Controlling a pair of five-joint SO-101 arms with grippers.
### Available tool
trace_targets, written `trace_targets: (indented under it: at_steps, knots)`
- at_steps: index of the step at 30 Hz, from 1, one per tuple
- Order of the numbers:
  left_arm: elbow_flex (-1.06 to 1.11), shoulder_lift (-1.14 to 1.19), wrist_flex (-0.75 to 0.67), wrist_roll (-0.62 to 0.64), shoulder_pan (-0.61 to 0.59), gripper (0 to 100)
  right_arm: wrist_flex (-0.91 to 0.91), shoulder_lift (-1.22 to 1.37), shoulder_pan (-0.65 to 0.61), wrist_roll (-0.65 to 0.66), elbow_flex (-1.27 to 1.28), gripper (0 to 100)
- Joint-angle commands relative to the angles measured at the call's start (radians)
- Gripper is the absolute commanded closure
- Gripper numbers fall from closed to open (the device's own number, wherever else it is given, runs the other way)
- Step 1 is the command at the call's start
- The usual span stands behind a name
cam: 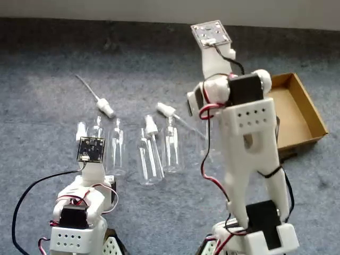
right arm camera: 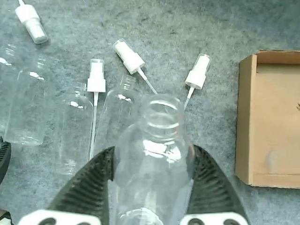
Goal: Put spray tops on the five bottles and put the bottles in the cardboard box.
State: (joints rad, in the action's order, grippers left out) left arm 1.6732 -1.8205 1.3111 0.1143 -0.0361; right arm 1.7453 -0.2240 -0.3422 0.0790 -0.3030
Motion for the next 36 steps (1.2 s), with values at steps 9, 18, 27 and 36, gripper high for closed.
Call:
trace_targets:
  at_steps: [9,18,27,36]
  knots:
    - [0.022,-0.001,0.003,-0.003,0.013,99,-0.001,-0.392,-0.005,0.014,0.328,96.1]
    - [0.022,-0.001,0.003,-0.003,0.013,99,-0.219,-0.682,-0.005,0.014,0.707,96.1]
    - [0.022,-0.001,0.003,-0.003,0.013,99,-0.467,-1.024,-0.005,0.014,1.167,96.1]
    - [0.022,-0.001,0.003,-0.003,0.013,99,-0.638,-1.156,-0.004,0.075,1.365,96.1]
